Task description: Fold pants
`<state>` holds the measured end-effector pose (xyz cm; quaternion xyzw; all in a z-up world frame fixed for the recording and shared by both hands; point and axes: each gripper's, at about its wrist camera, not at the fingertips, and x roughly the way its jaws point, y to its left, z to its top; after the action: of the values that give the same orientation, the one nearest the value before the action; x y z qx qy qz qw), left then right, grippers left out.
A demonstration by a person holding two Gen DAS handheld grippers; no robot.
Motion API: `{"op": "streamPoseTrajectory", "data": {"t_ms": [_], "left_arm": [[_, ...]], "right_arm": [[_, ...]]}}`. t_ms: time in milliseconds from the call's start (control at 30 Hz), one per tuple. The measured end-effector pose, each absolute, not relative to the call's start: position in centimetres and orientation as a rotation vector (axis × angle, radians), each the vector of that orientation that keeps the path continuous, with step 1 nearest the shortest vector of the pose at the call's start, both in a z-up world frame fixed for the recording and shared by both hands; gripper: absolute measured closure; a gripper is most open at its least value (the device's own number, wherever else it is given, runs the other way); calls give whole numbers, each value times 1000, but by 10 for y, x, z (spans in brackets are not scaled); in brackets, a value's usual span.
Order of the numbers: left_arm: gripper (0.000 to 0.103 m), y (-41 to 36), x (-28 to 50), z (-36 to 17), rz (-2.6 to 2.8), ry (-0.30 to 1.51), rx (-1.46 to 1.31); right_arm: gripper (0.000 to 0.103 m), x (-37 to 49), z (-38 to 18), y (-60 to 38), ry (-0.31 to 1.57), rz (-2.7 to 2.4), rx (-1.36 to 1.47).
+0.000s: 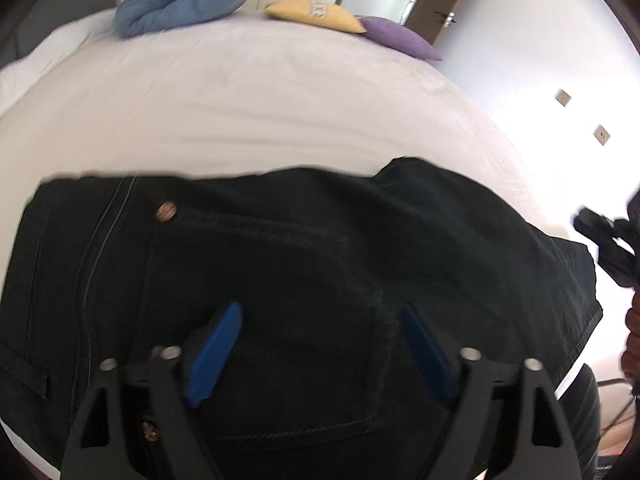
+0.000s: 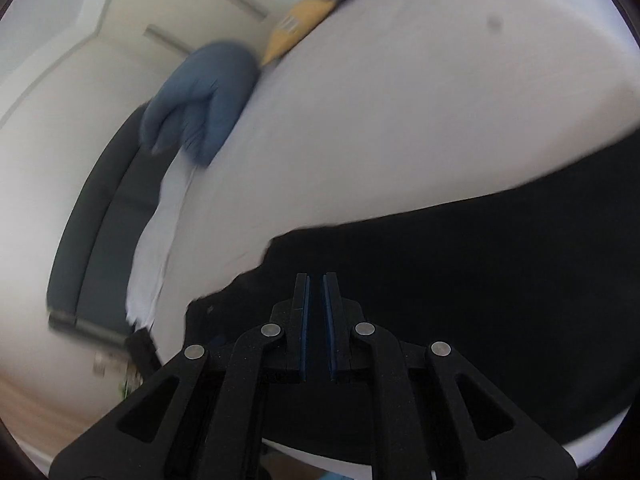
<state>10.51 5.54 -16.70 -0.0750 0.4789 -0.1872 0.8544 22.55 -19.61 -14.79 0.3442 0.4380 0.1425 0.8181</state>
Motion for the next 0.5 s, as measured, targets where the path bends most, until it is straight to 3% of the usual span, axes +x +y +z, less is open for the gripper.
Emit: {"op": "streamPoseTrajectory", "data": {"t_ms": [233, 267, 367, 500], "left_arm": [[27, 57, 94, -173, -410, 1006, -120], [27, 60, 95, -175, -412, 1003, -144], [27, 64, 97, -180, -416, 992, -193], [27, 62, 95, -182, -410, 981, -160]], "right_arm": [[96, 352, -255, -59, 1213, 450, 735], [103, 371, -273, -62, 1235, 419, 746], [103, 410, -297, -92, 1149, 370, 917], [103, 422, -287, -135, 1054, 170, 892]]}}
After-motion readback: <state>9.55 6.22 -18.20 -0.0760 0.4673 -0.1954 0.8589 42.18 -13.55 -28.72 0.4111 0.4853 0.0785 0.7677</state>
